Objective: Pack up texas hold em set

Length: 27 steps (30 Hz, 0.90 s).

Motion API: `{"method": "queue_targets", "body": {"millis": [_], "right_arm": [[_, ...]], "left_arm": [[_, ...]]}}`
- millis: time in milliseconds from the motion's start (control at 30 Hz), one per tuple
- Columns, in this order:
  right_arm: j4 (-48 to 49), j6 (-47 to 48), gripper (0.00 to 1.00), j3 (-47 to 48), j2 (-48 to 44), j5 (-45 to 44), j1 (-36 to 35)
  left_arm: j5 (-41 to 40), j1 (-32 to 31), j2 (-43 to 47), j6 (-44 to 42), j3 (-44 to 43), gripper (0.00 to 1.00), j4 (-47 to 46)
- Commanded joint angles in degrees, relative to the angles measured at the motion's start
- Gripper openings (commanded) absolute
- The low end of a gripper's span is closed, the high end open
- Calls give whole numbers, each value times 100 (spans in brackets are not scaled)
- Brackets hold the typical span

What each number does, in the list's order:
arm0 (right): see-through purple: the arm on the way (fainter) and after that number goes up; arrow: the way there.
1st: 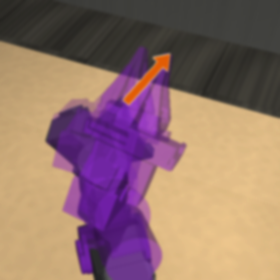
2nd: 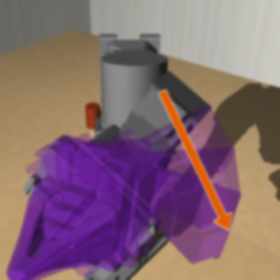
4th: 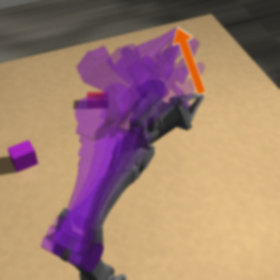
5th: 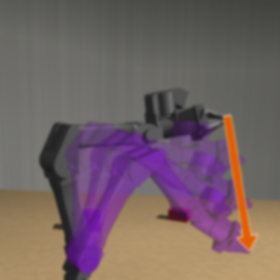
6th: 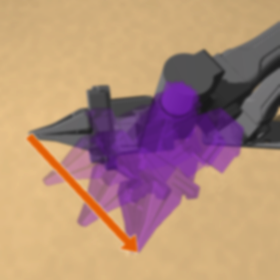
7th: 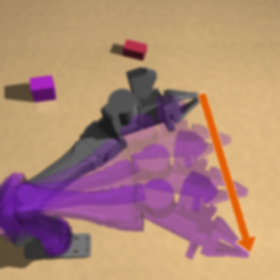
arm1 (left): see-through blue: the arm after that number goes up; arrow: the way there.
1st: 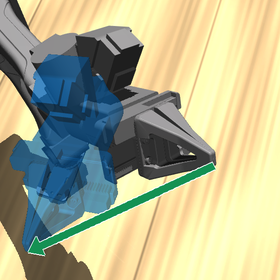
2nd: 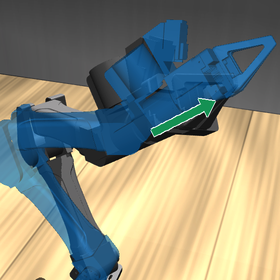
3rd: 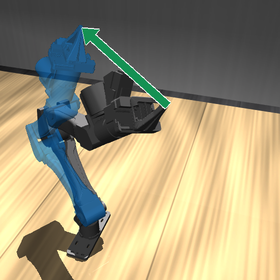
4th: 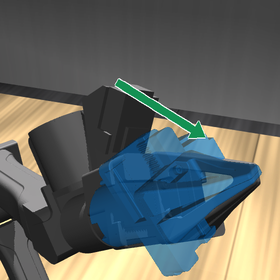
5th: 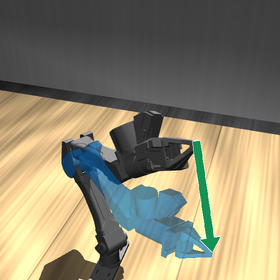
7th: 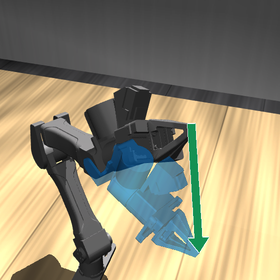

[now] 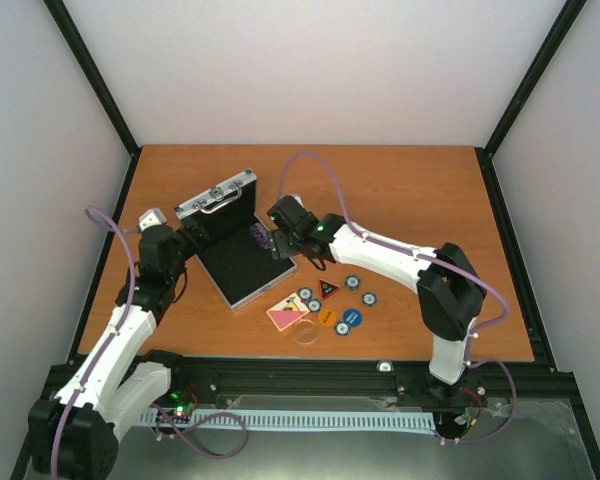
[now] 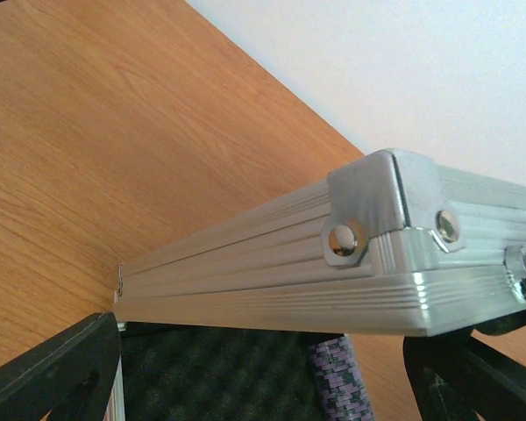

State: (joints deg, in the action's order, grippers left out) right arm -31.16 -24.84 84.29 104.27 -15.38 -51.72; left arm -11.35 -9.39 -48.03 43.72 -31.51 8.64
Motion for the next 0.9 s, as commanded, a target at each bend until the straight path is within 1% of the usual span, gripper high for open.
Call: {"method": "queue_targets", "body": {"millis": [0, 167, 500, 700, 867], "right_arm": [[-372, 53, 82, -180, 401, 323, 61], [-311, 18, 83, -287, 780, 655, 83], [-163, 53, 83, -213, 1183, 697, 188], [-255, 77, 84, -254, 1403, 565, 197], [-194, 58, 84, -529, 1330, 526, 198]], "left_arm": [[-132, -19, -44, -83, -319, 91, -67], [-137, -19, -49, -84, -347, 91, -65], [-253, -19, -122, -115, -443, 92, 10], [-489, -19, -487, 90, -630, 93, 170], [-582, -19, -827, 119, -922, 93, 320]]}}
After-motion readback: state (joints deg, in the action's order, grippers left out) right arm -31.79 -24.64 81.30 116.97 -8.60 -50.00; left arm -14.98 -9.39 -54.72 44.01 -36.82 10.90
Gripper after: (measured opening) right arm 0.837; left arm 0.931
